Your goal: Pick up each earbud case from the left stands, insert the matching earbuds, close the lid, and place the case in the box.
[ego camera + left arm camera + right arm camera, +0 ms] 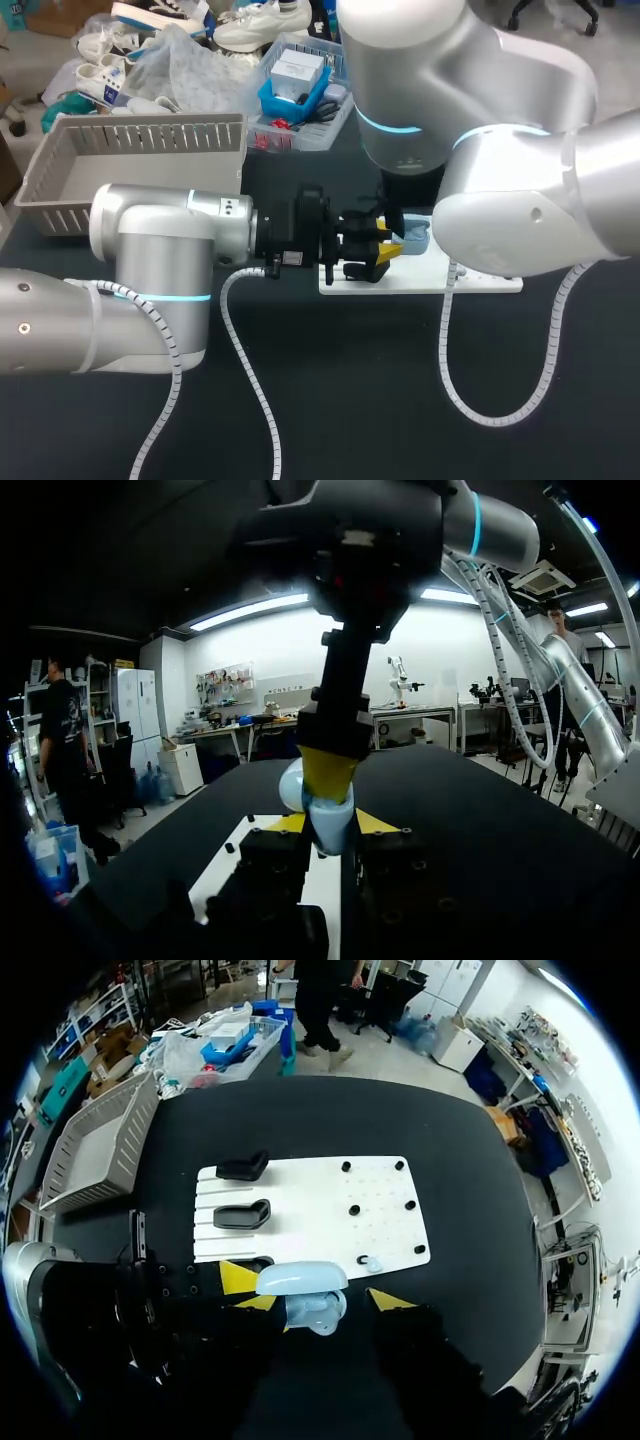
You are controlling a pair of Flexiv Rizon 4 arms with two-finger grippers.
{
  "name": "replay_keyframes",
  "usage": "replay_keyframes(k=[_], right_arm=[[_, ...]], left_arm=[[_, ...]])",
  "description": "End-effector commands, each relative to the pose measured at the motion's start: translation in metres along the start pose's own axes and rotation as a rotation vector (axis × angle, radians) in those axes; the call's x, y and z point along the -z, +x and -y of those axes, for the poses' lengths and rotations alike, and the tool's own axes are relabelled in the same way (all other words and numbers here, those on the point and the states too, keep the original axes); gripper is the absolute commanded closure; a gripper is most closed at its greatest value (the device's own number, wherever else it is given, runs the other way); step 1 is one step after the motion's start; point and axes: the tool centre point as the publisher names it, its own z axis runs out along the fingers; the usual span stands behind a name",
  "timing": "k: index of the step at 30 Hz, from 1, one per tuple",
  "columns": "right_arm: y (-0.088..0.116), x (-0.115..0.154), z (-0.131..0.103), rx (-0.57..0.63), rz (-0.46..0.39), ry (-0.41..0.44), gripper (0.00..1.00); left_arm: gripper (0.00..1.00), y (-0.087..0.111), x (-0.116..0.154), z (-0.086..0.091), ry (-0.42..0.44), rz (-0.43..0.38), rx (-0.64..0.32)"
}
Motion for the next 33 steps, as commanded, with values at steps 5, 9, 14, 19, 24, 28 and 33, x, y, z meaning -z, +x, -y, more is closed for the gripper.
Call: replay_keyframes(k=[5, 9, 14, 19, 24, 28, 33], right_arm=[[0.004, 0.014, 0.003, -0.003, 0.0, -0.041, 0.23], [0.008, 0.019, 0.004, -0.001, -0.002, -0.047, 0.19], [0.013, 0.022, 0.007, -0.001, -0.012, -0.052, 0.2], [0.018, 0.022, 0.012, -0.008, -0.034, -0.05, 0.19], [0.021, 0.02, 0.014, -0.007, -0.049, -0.041, 0.18], [0.021, 0.02, 0.017, -0.012, -0.056, -0.033, 0.15], [0.021, 0.019, 0.019, -0.016, -0.065, -0.026, 0.08]], left_arm=[[1.0, 0.0, 0.0, 0.0, 0.001, -0.001, 0.0], [1.0, 0.0, 0.0, 0.0, 0.001, -0.001, 0.0], [1.0, 0.0, 0.0, 0.0, 0.001, -0.001, 0.0], [1.0, 0.0, 0.0, 0.0, 0.001, -0.001, 0.0], [1.0, 0.0, 0.0, 0.0, 0.001, -0.001, 0.0], [1.0, 0.0, 0.0, 0.0, 0.001, -0.001, 0.0], [1.0, 0.0, 0.0, 0.0, 0.001, -0.001, 0.0]])
